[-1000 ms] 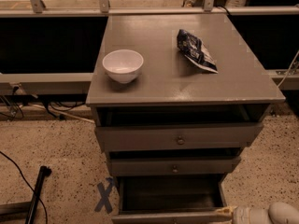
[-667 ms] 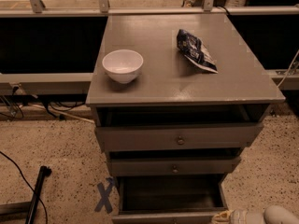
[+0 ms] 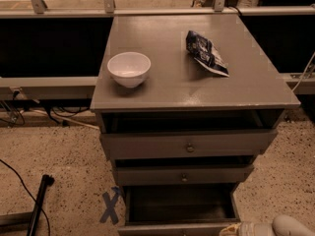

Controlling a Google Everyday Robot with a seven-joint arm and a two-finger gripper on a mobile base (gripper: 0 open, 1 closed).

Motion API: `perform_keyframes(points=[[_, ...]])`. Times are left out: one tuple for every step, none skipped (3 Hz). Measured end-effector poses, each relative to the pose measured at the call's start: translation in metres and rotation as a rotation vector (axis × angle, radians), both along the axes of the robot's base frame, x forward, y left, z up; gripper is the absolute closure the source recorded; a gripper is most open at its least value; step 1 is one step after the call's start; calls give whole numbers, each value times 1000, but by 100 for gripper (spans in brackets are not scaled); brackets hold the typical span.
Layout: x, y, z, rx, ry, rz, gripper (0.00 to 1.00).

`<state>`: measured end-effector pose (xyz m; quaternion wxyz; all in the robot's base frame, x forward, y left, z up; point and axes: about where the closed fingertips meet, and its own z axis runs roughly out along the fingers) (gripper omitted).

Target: Close bottom drawer

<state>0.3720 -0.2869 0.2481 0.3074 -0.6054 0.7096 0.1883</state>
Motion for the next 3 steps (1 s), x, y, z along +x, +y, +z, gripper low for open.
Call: perform_keyframes(points=[[-9, 7, -35, 65, 37, 23, 100], [-9, -3, -74, 92, 39, 14, 100], [-4, -1, -93, 106, 9, 3, 100]])
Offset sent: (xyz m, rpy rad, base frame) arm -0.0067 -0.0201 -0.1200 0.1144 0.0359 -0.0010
